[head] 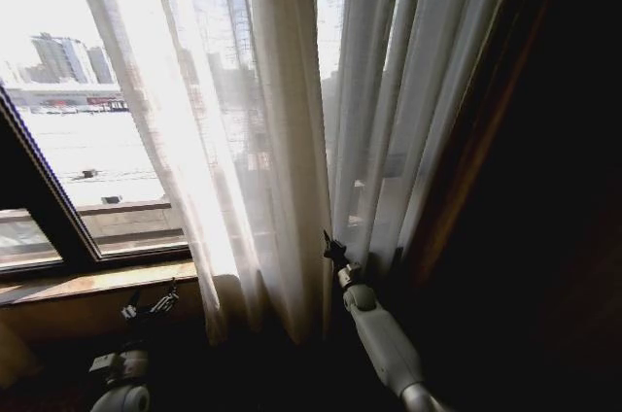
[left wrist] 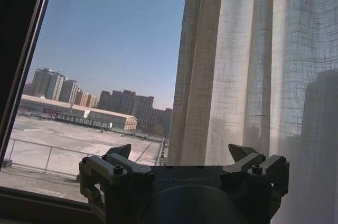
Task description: Open the curtains by pulling them apart, changing their state from closed to fully open.
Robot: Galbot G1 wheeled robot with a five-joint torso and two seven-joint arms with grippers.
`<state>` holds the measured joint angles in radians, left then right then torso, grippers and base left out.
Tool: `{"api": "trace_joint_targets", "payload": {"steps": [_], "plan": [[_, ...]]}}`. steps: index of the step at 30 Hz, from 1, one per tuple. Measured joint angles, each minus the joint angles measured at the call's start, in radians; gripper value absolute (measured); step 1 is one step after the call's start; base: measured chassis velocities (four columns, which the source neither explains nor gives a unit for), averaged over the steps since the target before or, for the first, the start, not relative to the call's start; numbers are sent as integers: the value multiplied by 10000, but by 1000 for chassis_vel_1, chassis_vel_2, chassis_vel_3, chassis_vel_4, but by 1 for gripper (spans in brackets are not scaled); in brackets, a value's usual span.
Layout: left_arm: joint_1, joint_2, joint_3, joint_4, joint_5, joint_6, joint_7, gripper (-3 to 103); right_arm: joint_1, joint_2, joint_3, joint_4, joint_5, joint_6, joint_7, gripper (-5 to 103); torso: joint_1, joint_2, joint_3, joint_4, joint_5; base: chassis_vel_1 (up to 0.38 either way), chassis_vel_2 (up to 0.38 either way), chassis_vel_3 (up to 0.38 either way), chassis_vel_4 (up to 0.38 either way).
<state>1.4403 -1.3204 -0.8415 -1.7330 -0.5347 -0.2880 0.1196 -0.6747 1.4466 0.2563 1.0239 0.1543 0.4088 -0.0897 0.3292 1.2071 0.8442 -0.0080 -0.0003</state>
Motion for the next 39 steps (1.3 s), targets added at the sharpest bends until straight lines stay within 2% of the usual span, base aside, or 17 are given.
{"api": "trace_joint_targets", "payload": {"steps": [7,15,26,39], "plan": [[-2,0,3,-1,0,0,0,100,149,37,28,-112,-267,85,237,0,15,-5,5,-1,0,-178,171,161,-159],[-1,0,3,-1,0,0,0,100,167,68,93,-184,-409,-71,107,0,2,-4,1,-1,1,-25,28,30,-16],[1,0,-1,0,0,0,0,100,126,14,154,-223,-310,-145,23,0,3,0,0,1,-1,-52,-64,67,65],[0,0,1,-1,0,0,0,100,93,-16,182,-210,-172,-84,-230,0,3,0,0,1,1,-293,-197,289,192]]}}
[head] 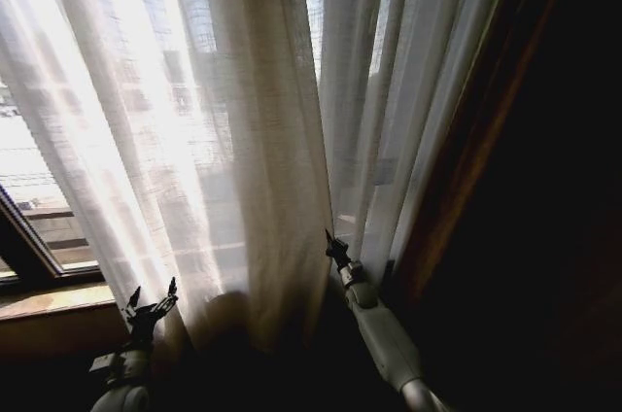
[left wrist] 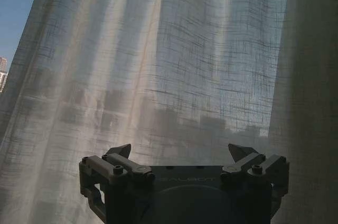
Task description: Open the curtains by pulling them apart, changing their state from closed to fully open.
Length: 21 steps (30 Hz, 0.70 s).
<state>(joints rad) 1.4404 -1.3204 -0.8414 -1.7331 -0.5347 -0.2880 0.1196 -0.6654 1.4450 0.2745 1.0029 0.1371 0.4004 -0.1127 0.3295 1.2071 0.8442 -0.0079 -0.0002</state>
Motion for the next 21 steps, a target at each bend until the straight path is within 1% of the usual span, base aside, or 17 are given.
{"api": "trace_joint_targets", "payload": {"steps": [4,6,8,9,11,12,13,14,18,20,21], "plan": [[0,0,0,0,0,0,0,100,-6,1,14,-20,5,39,-41,0,-1,0,0,-2,-1,-359,-311,353,308],[0,0,0,-1,0,0,0,100,-4,1,20,-81,-14,218,-81,0,0,-1,1,-2,-2,-373,-315,401,293],[0,0,0,0,0,0,0,100,38,22,40,-210,-36,598,-115,0,-1,0,1,-3,0,-401,-288,386,296],[0,0,0,0,0,0,0,100,38,22,40,-210,-36,598,-115,0,-1,0,1,-3,0,-427,-288,386,298],[0,0,1,-1,0,0,0,100,95,74,87,-286,-313,880,-48,0,-2,0,0,-3,2,-405,-271,368,295],[1,-1,2,-1,0,0,0,100,106,77,93,-287,-509,908,4,0,-1,-1,1,-3,0,-268,-256,333,293],[1,-1,2,-1,0,0,0,100,106,77,93,-287,-509,908,4,0,-1,-1,1,-3,0,-268,-256,333,293],[0,-2,4,-1,0,0,2,100,108,75,81,-289,-676,913,95,0,1,-3,3,-9,0,-268,-206,264,228],[0,-2,5,-4,0,0,6,100,96,66,34,-284,-968,885,335,0,2,-3,2,-7,6,-122,-145,143,64],[0,-2,5,-4,0,0,8,100,43,35,-66,-230,-1347,762,568,0,-1,-2,1,-9,-1,7,-24,38,-10],[0,-2,5,-4,0,0,8,100,43,35,-66,-230,-1347,762,568,0,-1,-2,1,-9,-1,0,0,0,0]]}}
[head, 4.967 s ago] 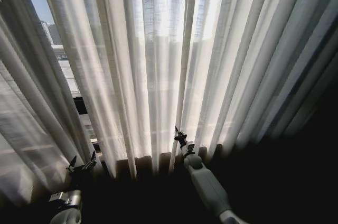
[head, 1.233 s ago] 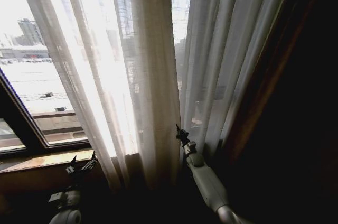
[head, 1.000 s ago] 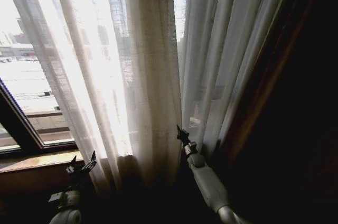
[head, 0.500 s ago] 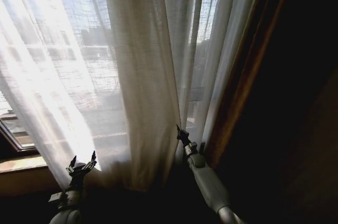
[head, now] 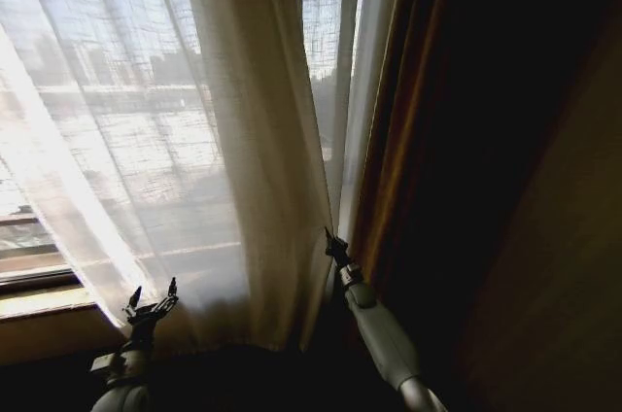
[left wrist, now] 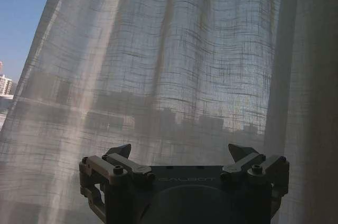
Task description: Open the curtains by pulling them apart, changing their state from closed to fully open.
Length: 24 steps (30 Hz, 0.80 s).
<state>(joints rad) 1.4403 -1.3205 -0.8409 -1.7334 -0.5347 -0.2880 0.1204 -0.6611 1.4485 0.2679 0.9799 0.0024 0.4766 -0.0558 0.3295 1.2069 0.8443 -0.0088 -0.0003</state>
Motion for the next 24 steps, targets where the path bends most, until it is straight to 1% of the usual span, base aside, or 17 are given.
{"api": "trace_joint_targets", "payload": {"steps": [2,3,6,9,10,11,13,16,19,21,22,24], "plan": [[0,2,-4,1,0,0,-6,100,-28,2,-121,24,-218,-56,109,0,0,0,0,9,-7,28,0,-56,-37],[0,3,-8,1,0,0,-9,100,-28,5,-135,24,-230,-69,119,0,-1,0,0,9,-9,37,20,-67,-41],[0,4,-12,1,0,0,-10,100,-4,32,-173,-10,-231,-201,206,0,-1,0,0,14,0,60,75,-63,-49],[0,4,-11,1,0,0,-11,100,256,95,-139,-370,-171,-642,764,0,-1,1,-1,9,0,12,22,-7,-6],[0,4,-11,1,0,0,-11,100,256,95,-139,-370,-171,-642,764,0,-1,1,-1,9,0,0,0,0,0],[0,3,-11,1,0,0,-10,100,351,105,-95,-508,-177,-765,924,0,-1,0,-1,9,2,0,0,0,0],[0,2,-6,1,0,0,-8,100,689,120,79,-947,-248,-1189,1581,0,0,0,-1,6,4,0,0,0,0],[0,2,-4,1,0,-1,-7,100,841,120,155,-1093,-251,-1431,1934,0,0,0,-1,6,3,0,0,0,0],[0,2,-5,4,1,0,-8,100,1200,3,492,-1389,-473,-2090,3120,0,-1,1,-1,11,0,0,0,0,0],[0,2,-5,4,1,0,-7,100,1226,-33,532,-1394,-493,-2160,3247,0,0,1,-1,11,-1,0,0,0,0],[0,2,-6,4,0,0,-8,100,1264,-169,652,-1372,-581,-2424,3636,0,0,0,-1,10,0,0,0,0,0],[0,2,-5,4,0,0,-8,100,1278,-345,834,-1317,-731,-2684,4036,0,0,0,-1,8,1,0,0,0,0]]}}
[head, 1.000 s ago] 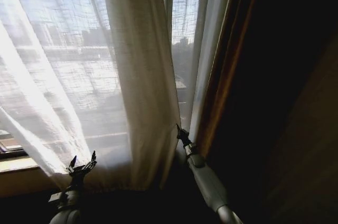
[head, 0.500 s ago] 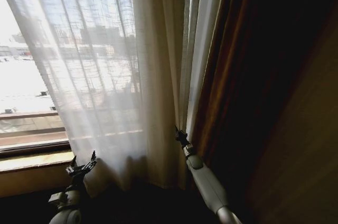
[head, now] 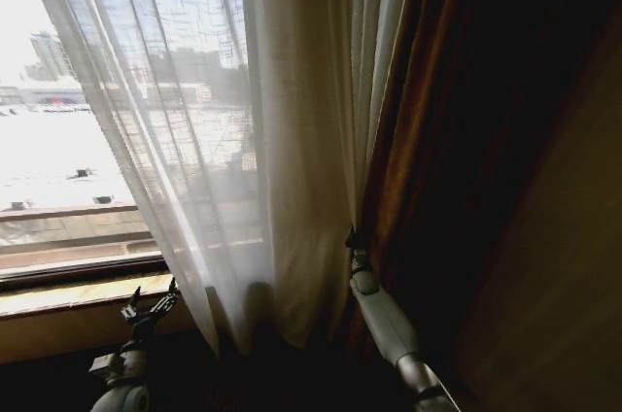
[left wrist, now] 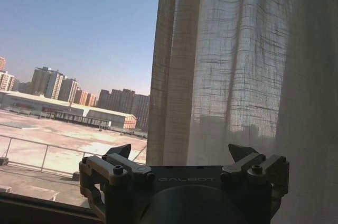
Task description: Open the curtains by pulling them apart, changing their state from closed to fully open.
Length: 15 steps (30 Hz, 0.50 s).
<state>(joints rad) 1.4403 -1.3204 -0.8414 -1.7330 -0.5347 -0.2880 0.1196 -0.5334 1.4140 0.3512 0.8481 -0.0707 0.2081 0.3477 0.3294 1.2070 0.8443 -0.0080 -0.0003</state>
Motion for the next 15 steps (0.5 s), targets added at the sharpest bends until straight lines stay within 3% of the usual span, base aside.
{"api": "trace_joint_targets", "payload": {"steps": [7,10,12,15], "plan": [[0,0,0,0,0,0,0,100,-20,-251,320,16,-301,-192,553,0,0,0,0,-2,1,0,0,0,0],[0,0,0,0,0,0,0,100,-176,-306,156,257,-156,-158,265,0,0,0,0,-4,-2,0,0,0,0],[0,0,1,0,0,0,0,100,-598,-465,-460,1095,605,-65,-804,0,1,0,1,-1,2,0,0,0,0],[0,0,2,0,0,0,2,100,-939,-599,-874,1801,1188,-144,-1264,3,1,0,0,0,3,0,0,0,0]]}}
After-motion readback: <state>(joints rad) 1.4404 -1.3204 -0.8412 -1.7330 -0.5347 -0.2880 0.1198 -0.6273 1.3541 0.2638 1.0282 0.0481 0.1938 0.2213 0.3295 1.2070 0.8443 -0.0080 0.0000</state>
